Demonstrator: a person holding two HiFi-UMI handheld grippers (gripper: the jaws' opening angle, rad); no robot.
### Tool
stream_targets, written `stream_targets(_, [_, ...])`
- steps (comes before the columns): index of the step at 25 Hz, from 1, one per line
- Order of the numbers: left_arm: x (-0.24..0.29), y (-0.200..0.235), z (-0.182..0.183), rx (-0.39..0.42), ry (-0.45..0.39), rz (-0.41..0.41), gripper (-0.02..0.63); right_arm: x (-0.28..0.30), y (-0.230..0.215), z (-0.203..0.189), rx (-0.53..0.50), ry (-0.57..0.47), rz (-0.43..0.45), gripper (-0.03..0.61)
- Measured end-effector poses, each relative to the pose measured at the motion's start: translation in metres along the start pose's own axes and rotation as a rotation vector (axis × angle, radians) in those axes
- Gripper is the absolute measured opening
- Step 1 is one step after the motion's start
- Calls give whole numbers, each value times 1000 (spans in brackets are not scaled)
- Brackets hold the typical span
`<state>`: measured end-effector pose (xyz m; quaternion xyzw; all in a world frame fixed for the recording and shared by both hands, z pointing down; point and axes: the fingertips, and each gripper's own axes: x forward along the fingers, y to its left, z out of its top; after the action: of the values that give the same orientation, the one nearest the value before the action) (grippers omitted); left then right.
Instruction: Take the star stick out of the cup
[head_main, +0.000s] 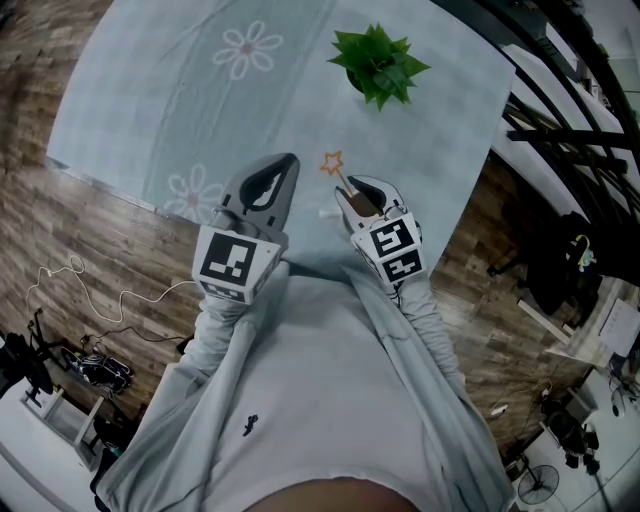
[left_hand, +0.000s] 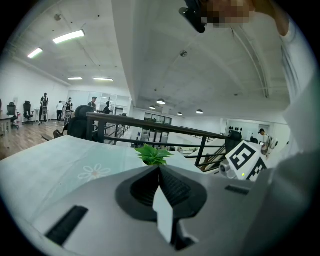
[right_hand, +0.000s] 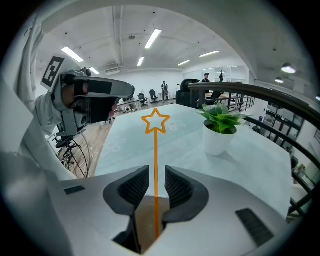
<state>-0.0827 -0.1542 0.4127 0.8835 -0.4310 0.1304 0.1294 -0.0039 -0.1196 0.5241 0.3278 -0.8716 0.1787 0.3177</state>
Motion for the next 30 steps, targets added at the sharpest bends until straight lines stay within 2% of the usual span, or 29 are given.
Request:
stream_targets(10, [-2,1,3,9,-7,-8,20,-2,1,0,-5,2,-18,27])
stream_targets(22, [-8,2,9,18,-23,-4,20,-10,3,8,-12,-32,-33,23])
stream_targets(30, [-9,-2,17,28,-31,-7,20,-28,-1,25,27,-109,-70,23])
